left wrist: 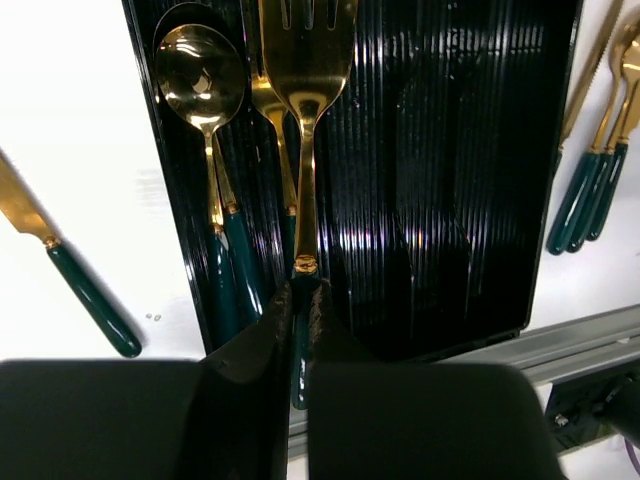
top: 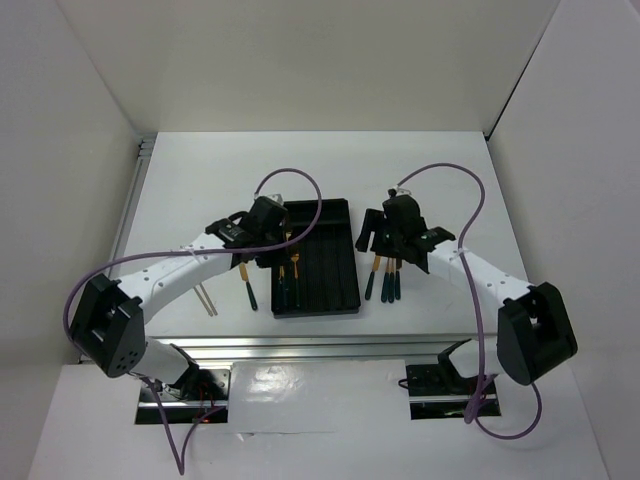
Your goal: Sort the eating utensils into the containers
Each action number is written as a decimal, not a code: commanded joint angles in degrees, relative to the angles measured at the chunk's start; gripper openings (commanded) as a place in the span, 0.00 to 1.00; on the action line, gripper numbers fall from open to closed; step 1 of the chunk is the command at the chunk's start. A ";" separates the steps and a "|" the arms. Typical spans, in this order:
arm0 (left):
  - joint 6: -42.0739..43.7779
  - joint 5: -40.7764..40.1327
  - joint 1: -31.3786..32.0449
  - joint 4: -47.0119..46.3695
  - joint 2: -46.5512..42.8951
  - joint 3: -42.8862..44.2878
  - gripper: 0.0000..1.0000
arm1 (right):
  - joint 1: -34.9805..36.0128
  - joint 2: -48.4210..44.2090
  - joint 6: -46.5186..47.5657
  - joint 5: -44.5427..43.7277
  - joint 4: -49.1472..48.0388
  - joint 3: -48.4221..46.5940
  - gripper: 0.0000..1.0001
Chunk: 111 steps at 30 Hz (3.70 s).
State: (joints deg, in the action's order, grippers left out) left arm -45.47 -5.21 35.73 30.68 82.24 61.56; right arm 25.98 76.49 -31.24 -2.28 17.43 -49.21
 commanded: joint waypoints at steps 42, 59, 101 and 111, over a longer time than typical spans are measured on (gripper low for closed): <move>-3.66 -0.41 3.39 -7.56 14.70 -2.41 0.00 | 9.62 12.28 -8.83 -10.28 -3.10 -0.97 0.10; 0.65 0.12 3.39 -3.52 17.61 0.31 0.03 | 13.75 15.62 -13.67 -10.81 -1.00 -3.17 0.05; -1.55 -0.77 -15.69 -0.17 -6.83 -16.20 0.52 | 14.28 16.77 -7.26 -10.20 -1.52 -5.90 0.26; -4.36 -0.93 -12.70 -4.13 -3.14 -18.14 0.51 | 14.28 13.87 -4.88 -9.58 0.05 -8.79 0.49</move>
State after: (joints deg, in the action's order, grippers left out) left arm -47.48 -6.11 21.82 29.26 77.76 43.66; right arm 39.62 92.55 -37.82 -12.21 17.10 -53.76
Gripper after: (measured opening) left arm 0.514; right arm 0.482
